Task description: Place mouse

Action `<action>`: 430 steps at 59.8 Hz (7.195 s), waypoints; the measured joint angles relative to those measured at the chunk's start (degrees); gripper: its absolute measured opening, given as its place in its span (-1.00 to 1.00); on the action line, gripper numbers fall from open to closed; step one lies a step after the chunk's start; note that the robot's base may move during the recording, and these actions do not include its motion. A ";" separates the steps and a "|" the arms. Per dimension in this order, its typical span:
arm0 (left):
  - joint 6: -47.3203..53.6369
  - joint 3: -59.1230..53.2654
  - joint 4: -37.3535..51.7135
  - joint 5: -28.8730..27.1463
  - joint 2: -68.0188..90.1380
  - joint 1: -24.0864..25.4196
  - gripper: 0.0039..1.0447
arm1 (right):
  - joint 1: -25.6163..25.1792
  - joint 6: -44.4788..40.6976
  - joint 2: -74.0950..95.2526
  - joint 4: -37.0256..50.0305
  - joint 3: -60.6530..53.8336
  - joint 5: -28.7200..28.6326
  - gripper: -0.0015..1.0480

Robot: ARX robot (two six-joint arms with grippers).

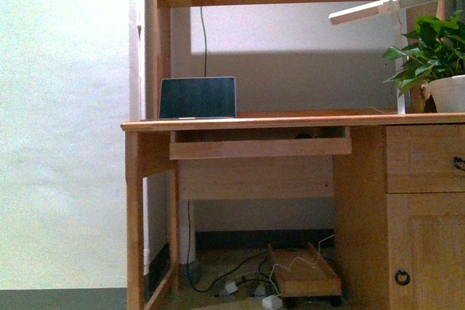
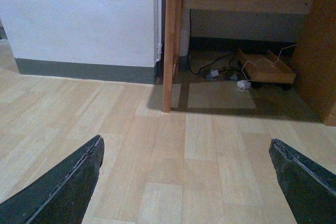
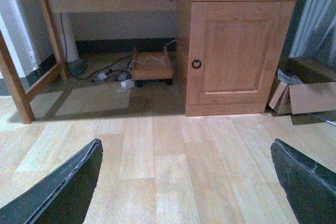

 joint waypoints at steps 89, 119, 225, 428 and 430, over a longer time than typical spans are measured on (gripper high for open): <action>0.00 0.00 0.00 0.00 0.00 0.00 0.86 | 0.00 0.00 0.00 0.00 0.00 0.00 0.85; 0.00 0.00 0.00 0.00 0.00 0.00 0.86 | 0.00 0.00 0.00 0.00 0.00 -0.04 0.85; 0.00 0.00 0.00 0.00 -0.07 0.00 0.86 | -0.04 -0.02 0.02 0.02 0.00 -0.04 0.85; 73.22 72.35 -4.37 42.77 112.98 -1.14 0.86 | -0.04 -0.02 0.02 0.02 0.00 -0.04 0.85; 72.72 71.17 -5.44 43.82 111.80 -1.07 0.86 | -0.04 0.00 0.02 0.02 0.00 -0.04 0.85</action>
